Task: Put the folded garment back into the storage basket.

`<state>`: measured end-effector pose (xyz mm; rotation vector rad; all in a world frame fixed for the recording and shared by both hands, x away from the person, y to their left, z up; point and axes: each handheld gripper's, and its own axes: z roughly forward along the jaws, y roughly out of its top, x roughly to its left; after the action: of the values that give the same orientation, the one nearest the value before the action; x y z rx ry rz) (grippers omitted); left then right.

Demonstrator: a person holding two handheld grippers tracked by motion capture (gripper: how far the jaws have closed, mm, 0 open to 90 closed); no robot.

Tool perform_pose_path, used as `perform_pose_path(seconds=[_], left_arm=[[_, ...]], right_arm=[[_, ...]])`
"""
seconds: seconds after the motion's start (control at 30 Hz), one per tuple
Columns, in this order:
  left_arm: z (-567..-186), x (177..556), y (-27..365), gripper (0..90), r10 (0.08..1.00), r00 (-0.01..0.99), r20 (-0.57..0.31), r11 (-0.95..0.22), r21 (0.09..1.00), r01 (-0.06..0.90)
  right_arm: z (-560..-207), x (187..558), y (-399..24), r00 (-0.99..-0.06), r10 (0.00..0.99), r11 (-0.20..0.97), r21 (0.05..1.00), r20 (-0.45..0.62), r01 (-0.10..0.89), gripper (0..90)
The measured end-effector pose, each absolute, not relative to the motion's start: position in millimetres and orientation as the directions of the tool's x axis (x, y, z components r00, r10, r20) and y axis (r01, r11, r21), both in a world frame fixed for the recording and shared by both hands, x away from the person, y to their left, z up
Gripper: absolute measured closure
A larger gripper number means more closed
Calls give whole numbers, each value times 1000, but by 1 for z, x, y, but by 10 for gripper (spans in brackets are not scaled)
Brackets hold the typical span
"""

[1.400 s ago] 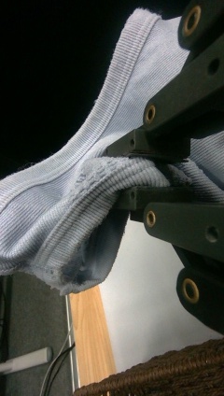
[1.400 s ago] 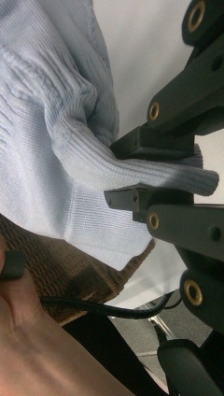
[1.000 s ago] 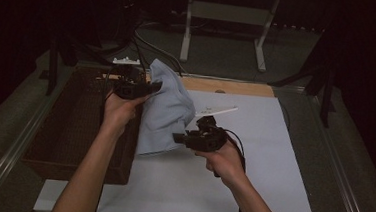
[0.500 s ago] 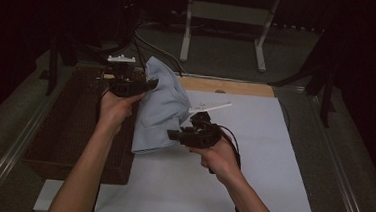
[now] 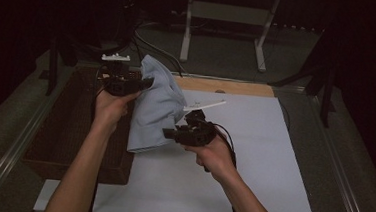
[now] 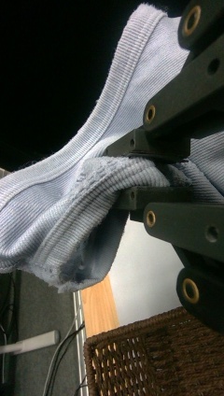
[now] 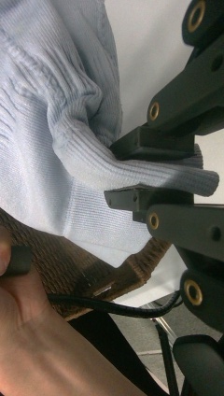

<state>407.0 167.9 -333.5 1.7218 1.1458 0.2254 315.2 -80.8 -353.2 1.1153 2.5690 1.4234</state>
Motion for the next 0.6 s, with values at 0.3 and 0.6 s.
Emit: perform_pose_path(seconds=[0.3,0.6], left_arm=[[-333,407,171,814,774,529,-349,-32,811,583],[-332,405,179,815,780,519,-349,-24,813,582]], right_arm=[[-354,317,-78,-745,582,336,738,325,584,783],[-353,318,-70,-753,574,342,741,322,578,783]])
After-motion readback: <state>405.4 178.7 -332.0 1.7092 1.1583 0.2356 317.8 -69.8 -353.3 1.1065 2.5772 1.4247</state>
